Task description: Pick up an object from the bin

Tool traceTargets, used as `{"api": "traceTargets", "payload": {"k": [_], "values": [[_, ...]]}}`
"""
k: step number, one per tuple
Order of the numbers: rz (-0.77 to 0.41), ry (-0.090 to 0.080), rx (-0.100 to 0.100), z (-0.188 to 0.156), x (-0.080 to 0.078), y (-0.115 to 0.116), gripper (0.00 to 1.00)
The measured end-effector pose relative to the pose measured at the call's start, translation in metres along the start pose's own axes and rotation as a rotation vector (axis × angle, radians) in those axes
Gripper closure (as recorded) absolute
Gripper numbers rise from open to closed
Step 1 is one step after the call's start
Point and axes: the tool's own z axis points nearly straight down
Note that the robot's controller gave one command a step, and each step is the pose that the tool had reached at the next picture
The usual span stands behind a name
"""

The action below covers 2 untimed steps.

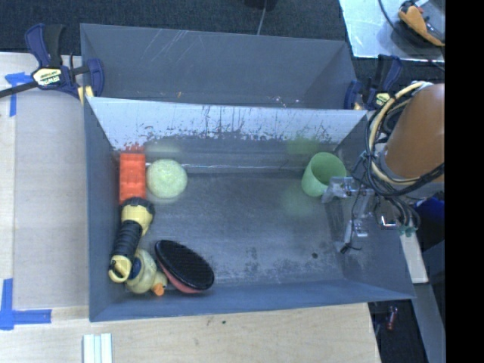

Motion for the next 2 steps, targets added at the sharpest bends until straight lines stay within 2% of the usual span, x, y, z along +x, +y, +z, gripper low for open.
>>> {"api": "traceTargets", "payload": {"k": [1,2], "values": [[-0.005,-0.008,0.001,-0.004,-0.002,0.001,0.00],[-0.026,-0.009,0.001,0.104,0.024,0.000,0.00]]}}
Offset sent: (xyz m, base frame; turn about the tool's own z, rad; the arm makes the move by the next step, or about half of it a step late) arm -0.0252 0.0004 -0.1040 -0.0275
